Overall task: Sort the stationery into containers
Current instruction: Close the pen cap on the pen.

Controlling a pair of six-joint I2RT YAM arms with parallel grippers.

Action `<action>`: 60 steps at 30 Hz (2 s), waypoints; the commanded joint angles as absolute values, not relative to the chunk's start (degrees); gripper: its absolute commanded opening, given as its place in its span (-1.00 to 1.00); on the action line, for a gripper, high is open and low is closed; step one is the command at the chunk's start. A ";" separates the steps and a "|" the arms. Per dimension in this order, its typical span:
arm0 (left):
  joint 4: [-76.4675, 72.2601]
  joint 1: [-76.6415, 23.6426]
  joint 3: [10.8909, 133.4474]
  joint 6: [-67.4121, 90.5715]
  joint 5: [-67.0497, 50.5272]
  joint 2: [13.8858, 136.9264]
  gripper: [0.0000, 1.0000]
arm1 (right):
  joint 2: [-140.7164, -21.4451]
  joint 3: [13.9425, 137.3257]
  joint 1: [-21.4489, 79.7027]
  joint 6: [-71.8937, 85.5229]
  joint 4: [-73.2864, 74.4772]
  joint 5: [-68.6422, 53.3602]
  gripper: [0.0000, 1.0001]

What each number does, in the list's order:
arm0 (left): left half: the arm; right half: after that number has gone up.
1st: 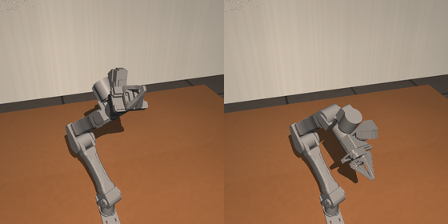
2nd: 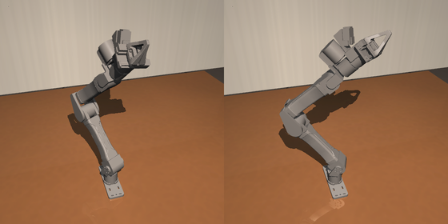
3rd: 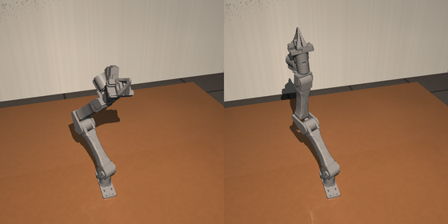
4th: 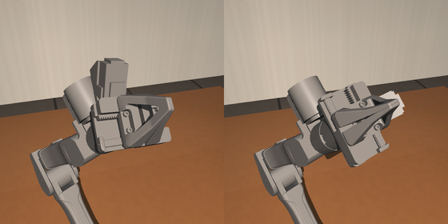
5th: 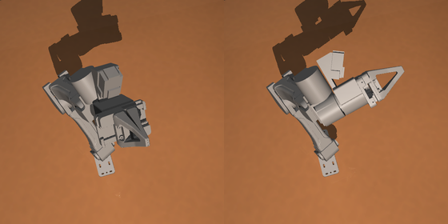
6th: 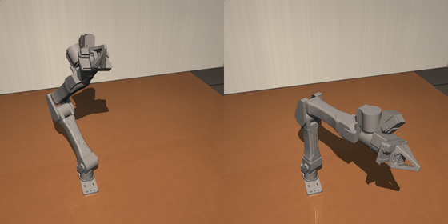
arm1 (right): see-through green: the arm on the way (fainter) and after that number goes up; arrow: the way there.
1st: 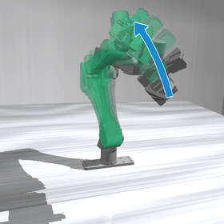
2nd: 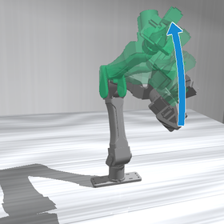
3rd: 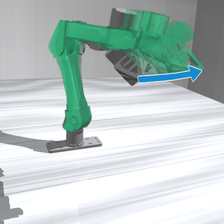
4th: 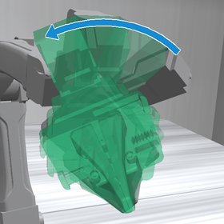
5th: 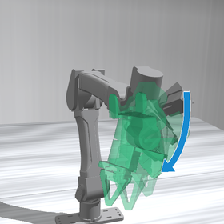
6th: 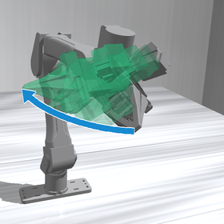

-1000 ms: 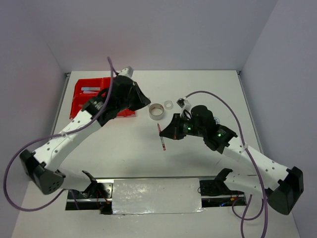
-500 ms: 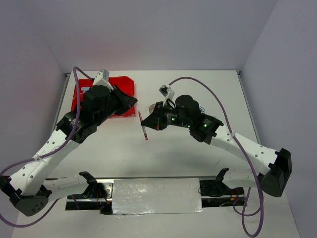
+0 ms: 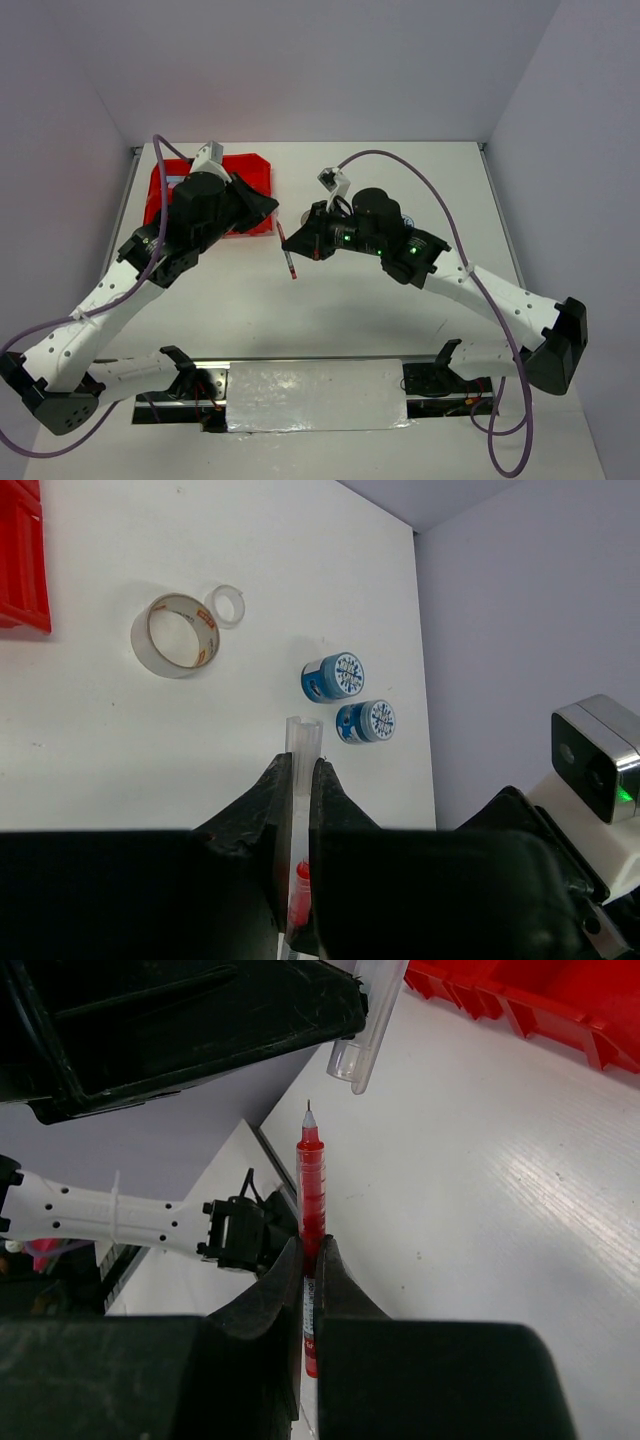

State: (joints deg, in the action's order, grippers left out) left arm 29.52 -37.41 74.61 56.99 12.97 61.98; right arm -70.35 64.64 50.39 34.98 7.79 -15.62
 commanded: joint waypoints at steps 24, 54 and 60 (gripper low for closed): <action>26.54 -37.18 75.41 55.37 10.90 62.84 -1.00 | -72.07 69.78 50.89 34.19 10.98 -10.11 -1.00; 25.49 -37.18 73.04 54.49 9.58 62.49 -1.00 | -75.06 76.72 47.55 39.11 11.60 -5.89 -1.00; 26.37 -37.18 73.21 54.49 10.54 62.40 -1.00 | -75.41 78.40 47.02 37.53 12.57 -6.33 -1.00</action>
State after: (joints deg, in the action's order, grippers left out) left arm 24.71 -36.88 73.58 55.55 11.40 62.92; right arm -75.79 74.89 48.10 38.17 16.10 -9.23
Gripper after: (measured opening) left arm 0.178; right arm 0.037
